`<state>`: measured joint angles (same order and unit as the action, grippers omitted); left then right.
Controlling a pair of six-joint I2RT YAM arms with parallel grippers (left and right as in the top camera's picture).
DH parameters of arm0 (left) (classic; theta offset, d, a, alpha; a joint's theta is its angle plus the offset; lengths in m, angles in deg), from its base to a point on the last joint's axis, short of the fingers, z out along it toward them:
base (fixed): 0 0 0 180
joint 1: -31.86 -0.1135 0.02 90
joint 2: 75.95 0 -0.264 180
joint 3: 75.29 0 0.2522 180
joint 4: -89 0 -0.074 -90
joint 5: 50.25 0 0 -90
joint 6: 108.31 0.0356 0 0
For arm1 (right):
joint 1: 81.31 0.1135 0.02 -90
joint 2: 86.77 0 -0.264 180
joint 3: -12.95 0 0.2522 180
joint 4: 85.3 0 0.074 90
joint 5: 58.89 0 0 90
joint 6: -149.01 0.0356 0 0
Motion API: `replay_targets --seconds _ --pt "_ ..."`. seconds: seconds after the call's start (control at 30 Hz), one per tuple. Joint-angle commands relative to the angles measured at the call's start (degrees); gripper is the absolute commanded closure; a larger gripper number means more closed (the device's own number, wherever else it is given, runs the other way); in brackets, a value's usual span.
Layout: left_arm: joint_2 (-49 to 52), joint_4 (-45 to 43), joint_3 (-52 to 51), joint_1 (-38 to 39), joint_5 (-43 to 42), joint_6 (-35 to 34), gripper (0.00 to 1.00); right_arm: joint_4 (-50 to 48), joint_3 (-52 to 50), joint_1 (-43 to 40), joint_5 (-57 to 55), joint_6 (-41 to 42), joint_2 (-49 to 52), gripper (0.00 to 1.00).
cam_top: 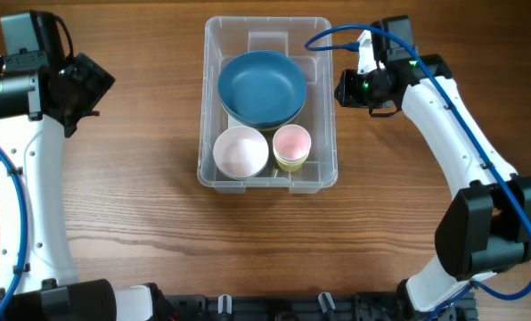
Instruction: Pack container
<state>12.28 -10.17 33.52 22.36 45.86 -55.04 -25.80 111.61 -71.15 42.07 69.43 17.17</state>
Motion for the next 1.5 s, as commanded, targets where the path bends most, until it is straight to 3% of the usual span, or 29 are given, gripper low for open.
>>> replay_targets --seconds 0.0,0.07,0.17,0.23,0.27,0.33,0.37,0.57,0.8,0.97,1.1,1.3,1.47 --pt "0.3 -0.1 -0.2 -0.3 -0.3 0.5 0.2 -0.7 0.5 0.1 1.5 -1.4 0.8 0.62" --pt "0.3 0.0 -0.2 -0.1 -0.3 0.7 0.2 -1.9 0.5 0.1 -1.4 -0.7 0.7 0.62" --pt "0.3 -1.0 -0.2 1.8 -2.1 9.2 0.18 -4.0 1.4 0.1 -8.1 0.7 -0.7 0.57" --pt "0.3 -2.8 -0.2 4.1 -2.0 14.0 0.12 -4.1 3.4 0.1 -12.9 0.1 -2.1 0.49" --pt "0.3 -3.5 -0.2 4.8 -2.0 15.1 0.09 -4.2 3.9 0.1 -12.9 -0.4 -2.6 0.35" --pt "0.3 -4.2 -0.2 5.9 -2.0 18.9 0.0 -5.2 4.1 0.1 -13.8 -0.7 -3.8 0.18" --pt "0.3 -4.5 -0.2 6.6 -2.0 20.9 0.0 -5.7 4.1 0.1 -15.3 -1.9 -4.5 0.0" --pt "0.3 -5.9 -0.2 7.7 -2.0 21.5 0.0 -3.7 4.1 -0.4 -20.7 -3.9 -8.4 0.0" --pt "-2.8 4.1 -0.2 7.8 -4.3 23.1 0.0 1.3 4.1 -1.6 -20.7 1.8 -22.5 0.0" --pt "-13.0 5.2 -0.3 7.8 -6.9 26.9 0.0 8.2 2.1 -1.7 -20.6 5.4 -31.7 0.0" --pt "-24.1 5.7 -2.6 7.8 -9.4 27.6 0.0 8.5 -6.2 -1.7 -20.6 8.2 -42.8 0.0" --pt "-42.7 4.3 -21.8 7.8 -11.1 28.6 0.0 9.2 -20.0 -1.7 -20.4 8.0 -57.4 0.0" --pt "-51.6 -1.7 -38.2 7.8 -12.3 28.6 0.0 9.6 -25.9 -1.7 -20.4 8.0 -61.6 0.0"
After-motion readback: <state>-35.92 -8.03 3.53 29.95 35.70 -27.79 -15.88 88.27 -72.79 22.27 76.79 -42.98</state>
